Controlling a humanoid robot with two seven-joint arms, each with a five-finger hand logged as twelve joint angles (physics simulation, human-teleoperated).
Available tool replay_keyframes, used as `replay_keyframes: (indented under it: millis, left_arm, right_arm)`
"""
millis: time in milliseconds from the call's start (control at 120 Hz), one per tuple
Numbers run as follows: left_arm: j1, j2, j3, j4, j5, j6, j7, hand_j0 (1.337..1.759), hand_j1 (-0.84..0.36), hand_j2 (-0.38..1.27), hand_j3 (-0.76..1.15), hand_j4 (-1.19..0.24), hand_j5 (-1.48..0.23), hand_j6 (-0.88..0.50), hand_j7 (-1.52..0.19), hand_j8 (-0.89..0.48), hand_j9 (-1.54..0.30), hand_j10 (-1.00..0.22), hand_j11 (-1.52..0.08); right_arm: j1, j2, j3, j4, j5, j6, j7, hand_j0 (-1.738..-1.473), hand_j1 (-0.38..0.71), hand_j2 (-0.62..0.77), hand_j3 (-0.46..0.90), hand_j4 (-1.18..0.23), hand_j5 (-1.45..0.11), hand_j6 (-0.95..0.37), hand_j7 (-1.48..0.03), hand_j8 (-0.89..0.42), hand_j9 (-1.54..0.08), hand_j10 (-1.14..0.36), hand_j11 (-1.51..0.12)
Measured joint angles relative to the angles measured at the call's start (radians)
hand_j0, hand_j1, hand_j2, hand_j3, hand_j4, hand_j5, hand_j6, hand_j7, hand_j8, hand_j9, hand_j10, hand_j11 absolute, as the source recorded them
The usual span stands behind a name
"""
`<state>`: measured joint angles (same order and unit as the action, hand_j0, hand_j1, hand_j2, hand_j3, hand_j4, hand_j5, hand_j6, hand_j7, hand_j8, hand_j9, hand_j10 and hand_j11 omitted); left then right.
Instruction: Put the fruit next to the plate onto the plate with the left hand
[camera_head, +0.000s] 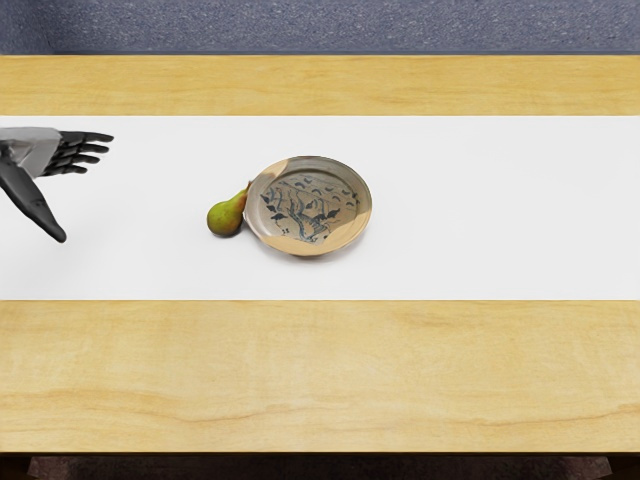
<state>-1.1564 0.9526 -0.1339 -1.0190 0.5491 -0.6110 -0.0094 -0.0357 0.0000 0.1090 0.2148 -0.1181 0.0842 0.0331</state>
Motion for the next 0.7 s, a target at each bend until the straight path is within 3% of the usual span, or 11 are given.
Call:
replay_keyframes:
  millis: [217,308,458,558,700]
  left_arm:
    - [0.008,-0.005,0.002,-0.001,-0.052,0.000,0.000,1.658,0.35,0.00,0.00,0.00,0.00,-0.01,0.00,0.00,0.00,0.00,0.00]
    - [0.011,-0.052,0.001,0.006,-0.055,0.000,-0.001,1.658,0.35,0.00,0.00,0.00,0.00,-0.01,0.00,0.00,0.00,0.00,0.00]
    - [0.009,-0.105,-0.007,0.010,0.070,0.000,-0.016,1.658,0.35,0.00,0.00,0.00,0.00,0.00,0.00,0.00,0.00,0.00,0.00]
    - [0.009,-0.121,-0.014,0.006,0.175,0.000,-0.071,1.658,0.35,0.00,0.00,0.00,0.00,-0.01,0.00,0.00,0.00,0.00,0.00]
    - [0.006,-0.125,-0.018,0.000,0.244,0.000,-0.197,1.658,0.35,0.00,0.00,0.00,0.00,-0.01,0.00,0.00,0.00,0.00,0.00]
  right_arm:
    - [0.003,0.000,0.002,-0.001,0.004,-0.005,-0.001,-1.658,-0.31,-0.01,0.00,-0.03,-0.04,-0.03,-0.04,-0.03,-0.04,-0.03,-0.04]
    - [0.003,0.000,0.001,-0.001,0.004,-0.009,0.000,-1.658,-0.31,-0.01,0.00,-0.03,-0.04,-0.03,-0.04,-0.03,-0.04,-0.03,-0.04]
    - [0.002,0.000,-0.002,-0.001,0.005,-0.011,0.001,-1.658,-0.31,-0.01,0.00,-0.03,-0.04,-0.03,-0.04,-0.03,-0.04,-0.03,-0.04]
    - [0.000,0.000,-0.003,-0.001,0.005,-0.012,0.000,-1.658,-0.31,-0.01,0.00,-0.03,-0.04,-0.03,-0.04,-0.03,-0.04,-0.03,-0.04]
    - [-0.002,0.000,-0.005,-0.001,0.005,-0.012,-0.001,-1.658,-0.31,-0.01,0.00,-0.03,-0.04,-0.03,-0.04,-0.03,-0.04,-0.03,-0.04]
